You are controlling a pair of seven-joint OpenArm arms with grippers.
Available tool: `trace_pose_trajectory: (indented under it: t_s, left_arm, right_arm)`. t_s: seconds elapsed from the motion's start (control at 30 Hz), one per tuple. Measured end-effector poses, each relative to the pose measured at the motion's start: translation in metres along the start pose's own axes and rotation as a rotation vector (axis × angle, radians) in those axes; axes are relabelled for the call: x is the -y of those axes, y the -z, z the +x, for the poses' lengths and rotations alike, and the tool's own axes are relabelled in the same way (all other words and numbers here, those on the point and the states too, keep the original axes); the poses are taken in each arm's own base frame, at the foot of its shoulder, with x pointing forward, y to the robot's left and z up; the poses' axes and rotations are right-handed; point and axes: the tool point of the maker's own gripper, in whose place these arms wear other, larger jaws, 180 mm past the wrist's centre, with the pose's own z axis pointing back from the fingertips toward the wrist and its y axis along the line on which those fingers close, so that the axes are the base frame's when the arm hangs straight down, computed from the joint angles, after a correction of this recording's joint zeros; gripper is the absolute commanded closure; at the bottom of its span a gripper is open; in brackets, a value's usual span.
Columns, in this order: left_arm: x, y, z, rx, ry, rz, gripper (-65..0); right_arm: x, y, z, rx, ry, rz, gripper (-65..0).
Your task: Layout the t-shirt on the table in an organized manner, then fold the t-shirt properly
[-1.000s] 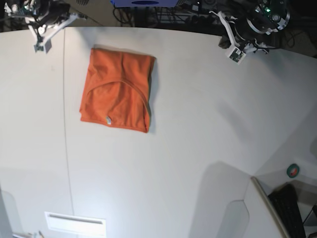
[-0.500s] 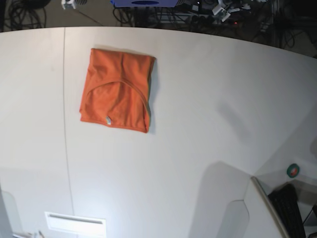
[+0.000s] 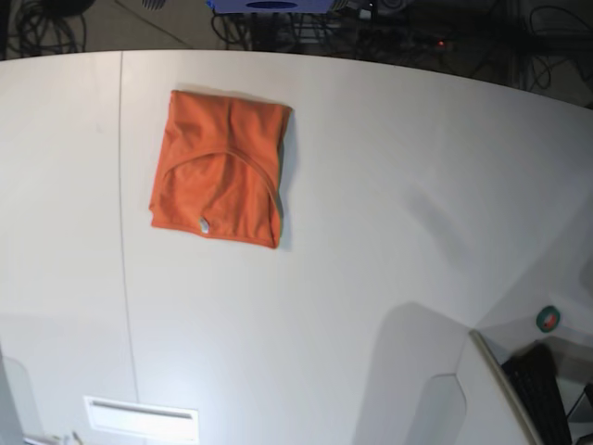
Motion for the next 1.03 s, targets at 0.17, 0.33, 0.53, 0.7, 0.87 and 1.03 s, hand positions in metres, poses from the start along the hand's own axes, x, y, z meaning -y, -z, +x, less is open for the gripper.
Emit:
trace_pose_trajectory:
  t_s: [0.17, 0.33, 0.53, 0.7, 0.87, 1.03]
  left_arm:
    - [0.004, 0.010, 0.030, 0.091, -0.002, -0.007, 0.0]
    - [0.008, 0.009, 0.026, 0.082, 0.018, -0.025, 0.0]
    - [0.008, 0.015, 0.010, -0.047, 0.022, -0.027, 0.0]
    - [0.031, 0.024, 0.005, -0.112, 0.008, -0.057, 0.0]
    - [0.053, 0.020, -0.011, -0.144, -0.011, -0.090, 0.0]
    - [0.041, 0.024, 0.001, -0.122, -0.006, -0.069, 0.0]
  right_arm:
    - [0.003, 0.010, -0.005, 0.030, -0.060, -0.078, 0.0]
    - [-0.007, 0.009, 0.023, 0.136, -0.056, -0.061, 0.0]
    - [-0.004, 0.009, 0.016, 0.123, -0.059, -0.064, 0.0]
    - [-0.003, 0.009, 0.019, 0.127, -0.058, -0.067, 0.0]
    - [-0.007, 0.009, 0.019, 0.126, -0.056, -0.062, 0.0]
    - [-0.014, 0.008, 0.025, 0.136, -0.051, -0.051, 0.0]
